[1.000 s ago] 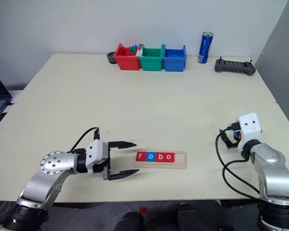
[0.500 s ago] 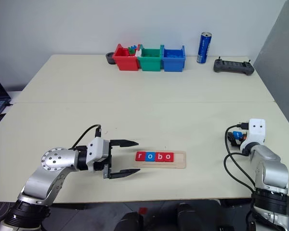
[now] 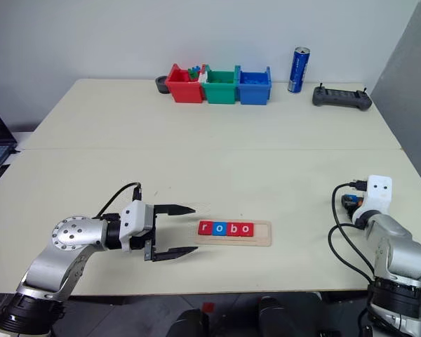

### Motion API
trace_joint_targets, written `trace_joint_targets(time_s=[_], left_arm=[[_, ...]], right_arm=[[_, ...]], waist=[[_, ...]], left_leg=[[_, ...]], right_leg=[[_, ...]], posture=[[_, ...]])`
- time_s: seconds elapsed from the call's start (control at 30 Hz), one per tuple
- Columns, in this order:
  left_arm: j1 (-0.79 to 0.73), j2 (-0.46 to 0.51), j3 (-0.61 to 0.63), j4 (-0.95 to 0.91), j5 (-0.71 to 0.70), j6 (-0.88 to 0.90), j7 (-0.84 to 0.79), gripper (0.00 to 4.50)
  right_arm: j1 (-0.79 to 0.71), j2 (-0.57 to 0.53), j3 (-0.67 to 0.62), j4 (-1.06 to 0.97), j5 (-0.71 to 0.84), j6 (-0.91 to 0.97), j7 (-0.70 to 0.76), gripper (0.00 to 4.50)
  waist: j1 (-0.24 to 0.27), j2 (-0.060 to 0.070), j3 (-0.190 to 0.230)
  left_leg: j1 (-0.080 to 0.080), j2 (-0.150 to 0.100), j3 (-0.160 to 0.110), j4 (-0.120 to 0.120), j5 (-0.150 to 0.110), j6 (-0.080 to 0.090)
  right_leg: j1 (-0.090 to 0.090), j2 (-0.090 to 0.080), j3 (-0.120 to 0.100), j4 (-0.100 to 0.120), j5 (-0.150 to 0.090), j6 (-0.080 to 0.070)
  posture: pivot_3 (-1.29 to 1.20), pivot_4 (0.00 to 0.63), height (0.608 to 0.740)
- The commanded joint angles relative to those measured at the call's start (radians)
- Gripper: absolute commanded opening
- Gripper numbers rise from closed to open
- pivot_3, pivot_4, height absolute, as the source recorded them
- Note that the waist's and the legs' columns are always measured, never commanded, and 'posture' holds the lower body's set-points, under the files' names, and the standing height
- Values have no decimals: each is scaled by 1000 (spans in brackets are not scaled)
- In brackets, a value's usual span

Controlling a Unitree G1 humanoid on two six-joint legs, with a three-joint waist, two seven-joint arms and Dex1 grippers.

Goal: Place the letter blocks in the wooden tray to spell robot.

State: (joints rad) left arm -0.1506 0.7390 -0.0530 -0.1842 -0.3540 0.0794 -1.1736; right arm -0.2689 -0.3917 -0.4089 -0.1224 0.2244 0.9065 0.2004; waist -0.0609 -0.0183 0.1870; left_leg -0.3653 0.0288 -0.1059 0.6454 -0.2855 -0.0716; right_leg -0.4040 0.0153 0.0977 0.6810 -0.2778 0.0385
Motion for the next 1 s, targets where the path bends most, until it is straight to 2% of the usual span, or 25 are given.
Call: trace_joint_targets(time_s=[0.03,0.23,0.5,0.73,0.87,1.0], left_arm=[[-7,5,30,17,-15,-34,-18,4500],[-14,1,33,82,-9,-87,-42,4500],[-24,-10,23,158,1,-160,-72,4500],[-35,-28,1,154,4,-160,-75,4500],[-49,-32,-3,158,7,-158,-81,4500],[-46,-30,-2,147,7,-153,-81,4500]], right_arm=[[40,21,27,-19,21,37,3,1459],[112,60,97,-208,63,120,12,1459],[236,186,176,-511,100,264,-46,1459],[292,297,216,-601,80,287,-116,1459],[273,322,204,-608,68,226,-142,2845],[213,291,151,-635,93,240,-131,4332]], waist=[[0,0,0],[-2,0,0],[-6,0,0],[-6,0,0],[-5,0,0],[-5,1,0]], left_leg=[[0,0,0,0,0,0],[0,0,0,0,0,0],[0,1,-1,-1,0,0],[0,1,-1,-1,0,0],[0,1,-1,-1,0,0],[0,1,0,-1,0,0]], right_leg=[[0,0,0,0,0,0],[0,0,0,0,0,0],[-1,1,-1,0,-1,1],[-1,1,0,0,-3,4],[-1,1,0,0,-3,4],[-1,0,0,0,-3,4]], posture=[[0,150,740],[0,150,740],[0,150,740],[0,150,740],[0,150,740],[0,150,740]])
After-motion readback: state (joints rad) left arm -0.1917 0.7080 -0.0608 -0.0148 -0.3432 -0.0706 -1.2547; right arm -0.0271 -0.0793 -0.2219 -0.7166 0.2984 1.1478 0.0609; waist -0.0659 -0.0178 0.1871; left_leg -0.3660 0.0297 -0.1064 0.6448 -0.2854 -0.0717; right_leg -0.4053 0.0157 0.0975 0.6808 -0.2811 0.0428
